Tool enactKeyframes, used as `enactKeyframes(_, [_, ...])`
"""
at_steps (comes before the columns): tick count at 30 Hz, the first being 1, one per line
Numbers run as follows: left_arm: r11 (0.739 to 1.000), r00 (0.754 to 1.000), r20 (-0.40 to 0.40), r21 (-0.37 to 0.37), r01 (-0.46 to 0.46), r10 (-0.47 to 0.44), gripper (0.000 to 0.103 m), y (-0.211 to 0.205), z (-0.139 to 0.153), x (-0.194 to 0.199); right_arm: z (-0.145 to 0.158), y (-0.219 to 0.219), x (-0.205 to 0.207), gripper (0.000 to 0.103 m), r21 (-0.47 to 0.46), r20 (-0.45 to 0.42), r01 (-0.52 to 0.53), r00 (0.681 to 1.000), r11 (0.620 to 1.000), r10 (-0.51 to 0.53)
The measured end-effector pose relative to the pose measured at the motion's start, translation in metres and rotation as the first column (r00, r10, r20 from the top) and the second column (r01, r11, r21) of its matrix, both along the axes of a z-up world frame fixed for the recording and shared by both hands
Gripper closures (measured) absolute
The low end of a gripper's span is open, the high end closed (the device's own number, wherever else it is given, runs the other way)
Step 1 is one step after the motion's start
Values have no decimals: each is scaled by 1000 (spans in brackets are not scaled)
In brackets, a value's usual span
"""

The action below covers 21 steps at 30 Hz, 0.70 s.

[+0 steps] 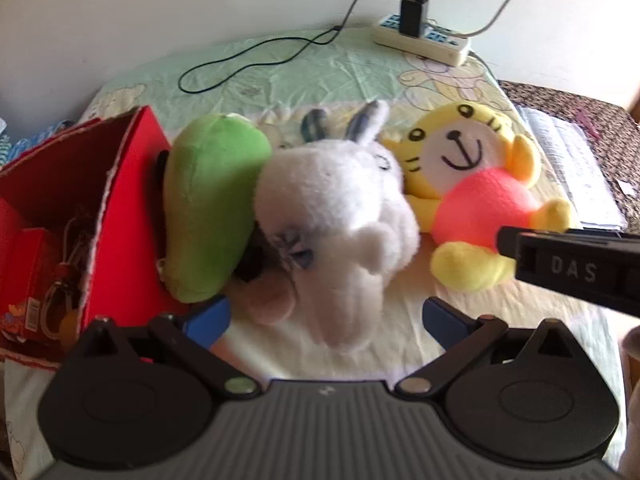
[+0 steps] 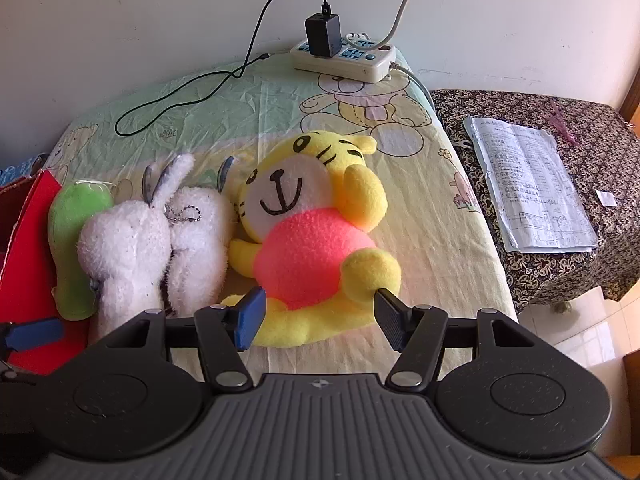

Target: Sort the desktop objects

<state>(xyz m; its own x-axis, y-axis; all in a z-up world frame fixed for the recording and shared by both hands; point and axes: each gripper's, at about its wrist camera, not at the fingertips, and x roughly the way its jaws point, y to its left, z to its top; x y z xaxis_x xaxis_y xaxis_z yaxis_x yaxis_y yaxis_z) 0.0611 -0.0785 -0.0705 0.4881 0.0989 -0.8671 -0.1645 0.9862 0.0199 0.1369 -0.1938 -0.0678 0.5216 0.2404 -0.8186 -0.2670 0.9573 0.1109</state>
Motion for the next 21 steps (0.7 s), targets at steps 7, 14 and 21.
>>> enactKeyframes(7, [977,984,112,-142,157,-142,6,-18,8,-13,-2,-36,25,40,106,-4,17,1000,994,-16])
enactKeyframes(14, [944,946,220,-178,278,-237,1,-50,14,24,-4,-63,64,38,260,-35,-20,999,965,30])
enactKeyframes(21, [927,953,166,-240,288,-254,1,-61,-18,58,-26,-58,97,37,344,-90,-119,983,931,159])
